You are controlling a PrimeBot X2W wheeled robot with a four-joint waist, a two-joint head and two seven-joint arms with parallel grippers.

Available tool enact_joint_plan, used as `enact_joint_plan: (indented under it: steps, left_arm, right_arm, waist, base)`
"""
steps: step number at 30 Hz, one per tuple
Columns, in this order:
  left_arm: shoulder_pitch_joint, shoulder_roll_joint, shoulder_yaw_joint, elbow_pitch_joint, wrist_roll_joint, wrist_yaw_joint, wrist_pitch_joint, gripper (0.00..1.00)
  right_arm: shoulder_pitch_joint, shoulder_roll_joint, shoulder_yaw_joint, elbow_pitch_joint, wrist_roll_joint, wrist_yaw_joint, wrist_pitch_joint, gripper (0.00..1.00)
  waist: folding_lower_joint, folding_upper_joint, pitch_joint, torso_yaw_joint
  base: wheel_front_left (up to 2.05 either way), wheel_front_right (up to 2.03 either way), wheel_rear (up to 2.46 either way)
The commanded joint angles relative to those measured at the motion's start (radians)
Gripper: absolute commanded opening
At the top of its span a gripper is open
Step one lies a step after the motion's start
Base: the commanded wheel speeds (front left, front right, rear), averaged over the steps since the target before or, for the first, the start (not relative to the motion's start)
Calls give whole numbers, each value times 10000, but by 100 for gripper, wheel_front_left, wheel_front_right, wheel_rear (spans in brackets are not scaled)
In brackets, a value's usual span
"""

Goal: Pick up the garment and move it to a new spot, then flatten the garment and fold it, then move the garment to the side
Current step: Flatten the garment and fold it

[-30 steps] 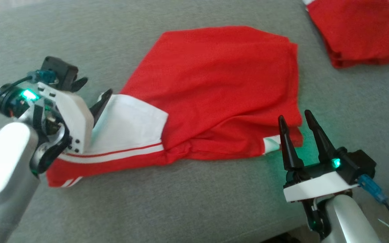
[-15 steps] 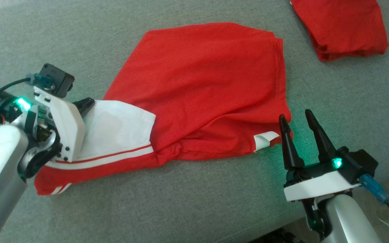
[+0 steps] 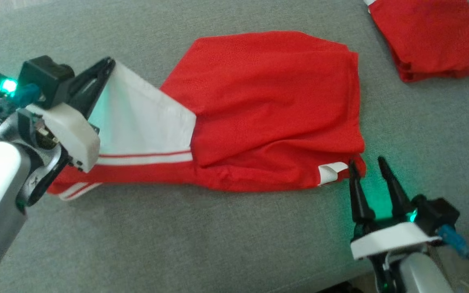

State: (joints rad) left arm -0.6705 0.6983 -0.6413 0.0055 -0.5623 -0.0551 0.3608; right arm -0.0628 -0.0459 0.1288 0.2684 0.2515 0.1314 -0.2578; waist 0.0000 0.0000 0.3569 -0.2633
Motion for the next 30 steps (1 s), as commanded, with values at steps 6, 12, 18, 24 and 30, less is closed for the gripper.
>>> enact_joint_plan:
  steps: [6, 12, 18, 24, 30]
  left_arm:
    - [-113, 722, 832, -1362, 484, 616, -611, 0]
    - [62, 849, 857, -1767, 594, 822, -673, 0]
    - [191, 926, 842, -1866, 605, 925, -672, 0]
    - [325, 993, 856, -1891, 550, 997, -692, 0]
    - [477, 1068, 886, -1890, 530, 1064, -855, 0]
  right_arm:
    - [120, -437, 419, 222, -174, -7, -40, 100]
    - [85, -548, 336, 621, -397, -7, -40, 100]
    - [80, -422, 210, 880, -473, -7, -40, 100]
    - [30, -401, 324, 1015, -465, -7, -40, 11]
    - [39, -402, 340, 1159, -436, -7, -40, 0]
  waist:
    - [0, 0, -22, 263]
    - [0, 0, -53, 421]
    - [0, 0, -116, 464]
    - [0, 0, -210, 426]
    - [0, 0, -389, 433]
  base:
    - [0, 0, 0]
    - [0, 0, 0]
    - [0, 0, 0]
    - [0, 0, 0]
    - [0, 0, 0]
